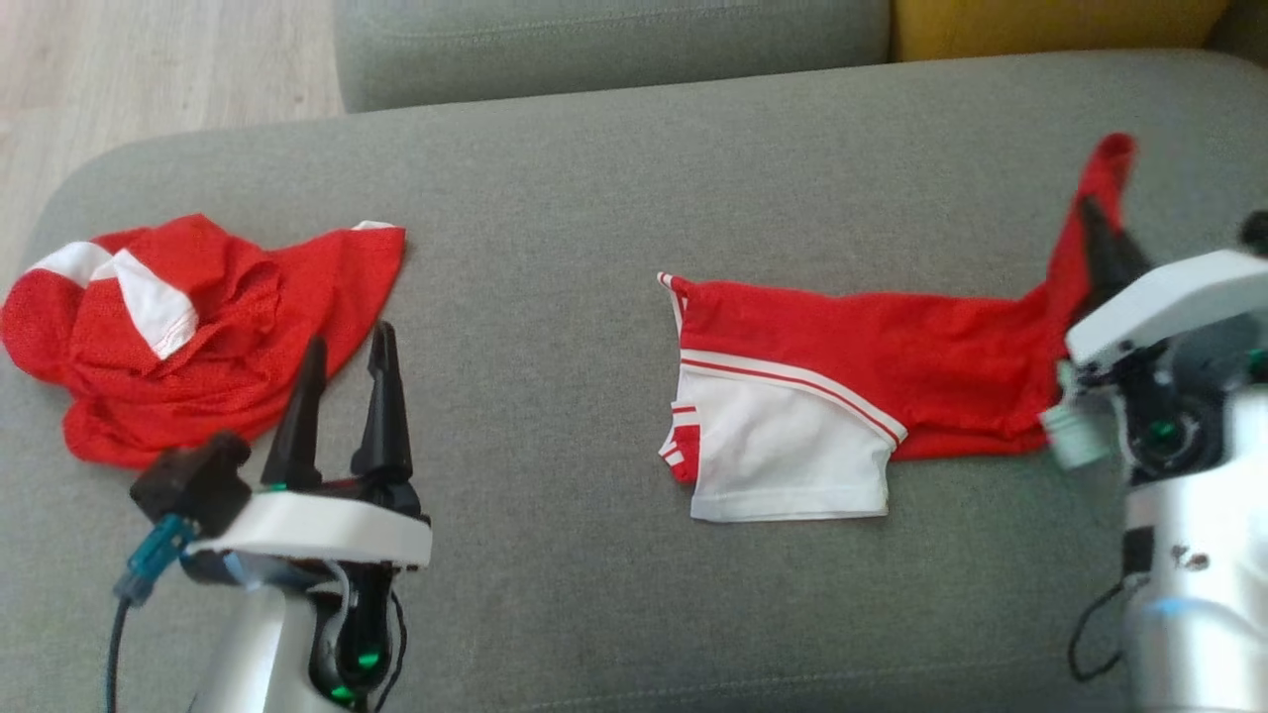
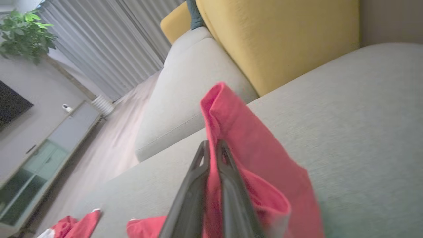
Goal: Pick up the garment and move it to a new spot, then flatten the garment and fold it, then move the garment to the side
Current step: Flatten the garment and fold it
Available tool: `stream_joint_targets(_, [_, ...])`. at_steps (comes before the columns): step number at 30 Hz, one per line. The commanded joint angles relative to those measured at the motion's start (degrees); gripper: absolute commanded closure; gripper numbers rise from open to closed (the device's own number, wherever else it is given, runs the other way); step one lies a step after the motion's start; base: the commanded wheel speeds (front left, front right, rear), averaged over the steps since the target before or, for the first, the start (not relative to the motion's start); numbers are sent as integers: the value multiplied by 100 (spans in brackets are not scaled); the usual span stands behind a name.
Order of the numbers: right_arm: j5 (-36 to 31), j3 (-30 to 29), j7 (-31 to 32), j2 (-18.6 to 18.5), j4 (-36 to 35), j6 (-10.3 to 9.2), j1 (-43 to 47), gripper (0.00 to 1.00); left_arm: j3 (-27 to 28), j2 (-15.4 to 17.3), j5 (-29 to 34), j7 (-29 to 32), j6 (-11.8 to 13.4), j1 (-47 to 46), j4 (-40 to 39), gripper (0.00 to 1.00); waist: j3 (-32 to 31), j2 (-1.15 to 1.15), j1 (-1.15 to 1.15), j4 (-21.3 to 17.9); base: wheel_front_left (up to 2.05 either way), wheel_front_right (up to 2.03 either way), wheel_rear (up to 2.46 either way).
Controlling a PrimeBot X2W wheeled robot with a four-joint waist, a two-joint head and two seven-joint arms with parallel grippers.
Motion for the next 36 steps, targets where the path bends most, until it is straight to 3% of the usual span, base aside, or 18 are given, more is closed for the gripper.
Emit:
stream_joint_targets(1, [241,279,22,13,-244,-5,-81,100,141,32,-35,-30,18,-83,-193,0,-40,0,0,12,0,0,0])
stream_joint_targets(5, [967,797,-142,14,-187,-5,32,100,107,32,-42,-30,21,-43,-190,0,-106,0,0,59,0,0,0])
stream_joint_targets(20, [2253,2672,-1263,14,621,-5,186,100,-10,32,-80,-30,49,8,-198,0,-4,0,0,506,0,0,0])
stream_joint_targets(30, [2918,3840,-2083,15,1786,-5,-117,100,-117,32,-125,-30,80,-35,-157,0,192,0,0,850,0,0,0])
stream_joint_targets(31, [2954,3942,-2158,15,1874,-5,-167,3,-119,32,-124,-30,79,-39,-150,0,205,0,0,862,0,0,0])
stream_joint_targets(36, [3821,4660,-2309,15,1708,-5,-248,0,-108,32,-106,-30,64,-43,-87,0,239,0,0,847,0,0,0])
